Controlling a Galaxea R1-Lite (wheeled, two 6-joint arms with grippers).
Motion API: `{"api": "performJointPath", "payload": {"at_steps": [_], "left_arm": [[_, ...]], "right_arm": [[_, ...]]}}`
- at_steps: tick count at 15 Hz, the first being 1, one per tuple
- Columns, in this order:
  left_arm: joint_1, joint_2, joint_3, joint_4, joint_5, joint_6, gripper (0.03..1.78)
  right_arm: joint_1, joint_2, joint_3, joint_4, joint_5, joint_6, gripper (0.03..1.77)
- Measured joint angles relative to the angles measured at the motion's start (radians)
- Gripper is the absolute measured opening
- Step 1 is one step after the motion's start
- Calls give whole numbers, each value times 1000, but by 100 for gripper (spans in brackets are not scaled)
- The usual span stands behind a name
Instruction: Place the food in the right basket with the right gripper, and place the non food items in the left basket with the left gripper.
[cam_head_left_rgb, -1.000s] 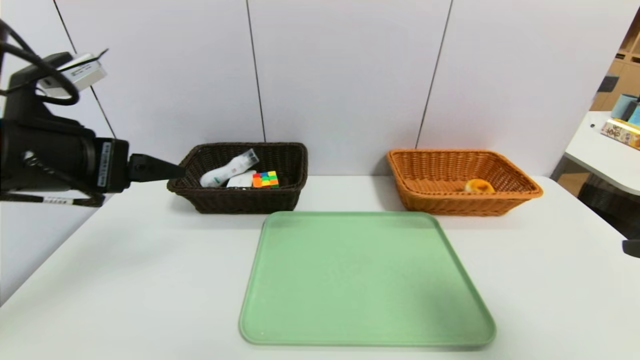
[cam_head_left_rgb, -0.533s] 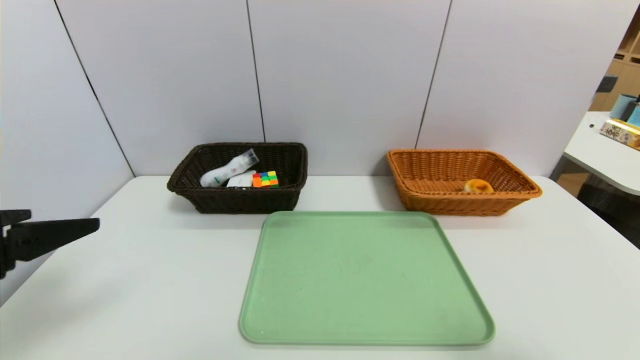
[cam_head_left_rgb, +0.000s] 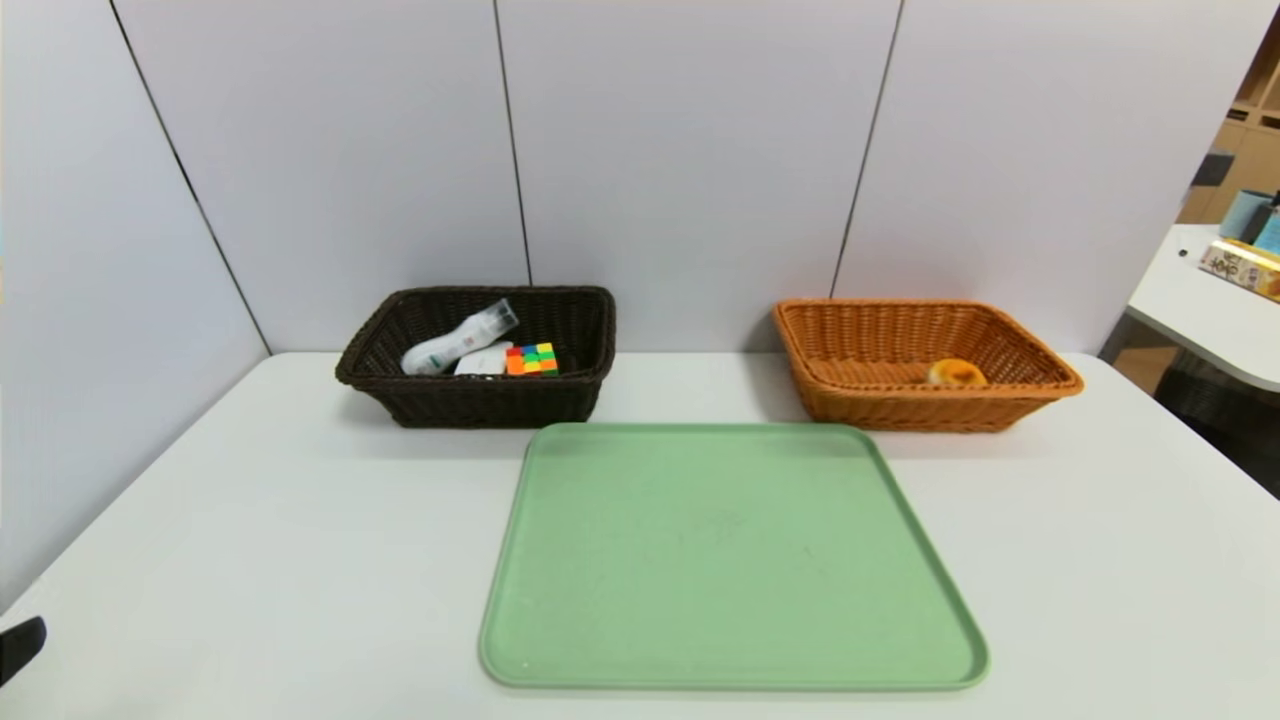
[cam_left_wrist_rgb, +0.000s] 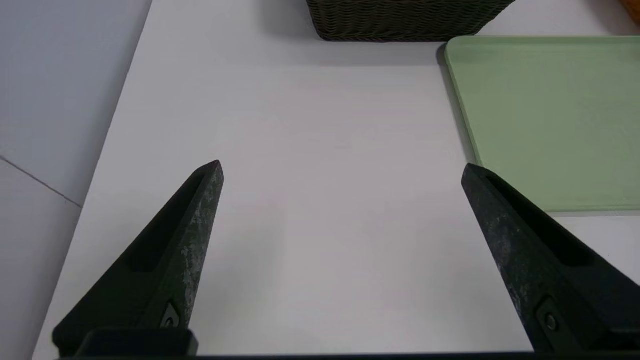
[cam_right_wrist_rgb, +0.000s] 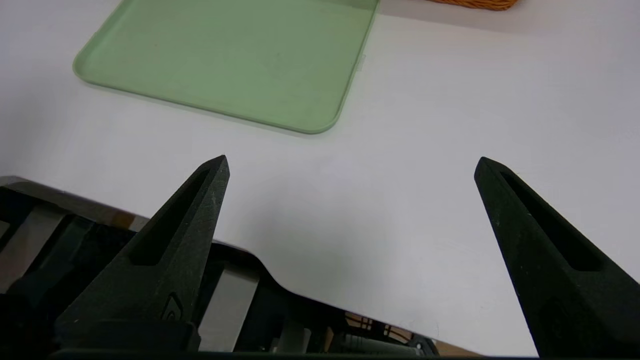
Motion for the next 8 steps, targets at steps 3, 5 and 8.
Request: {"api": "performJointPath", "payload": {"at_steps": [3, 5, 8], "left_arm": [[4, -124, 93, -1, -15, 0, 169], [4, -184, 138, 0, -50, -2, 169], [2, -236, 163, -3, -53, -6, 169]], "right_arm": [[-1, -76, 41, 35, 0, -7, 170], [-3, -116, 60, 40, -1, -7, 170], [-32, -164, 79, 44, 16, -9, 170]]}}
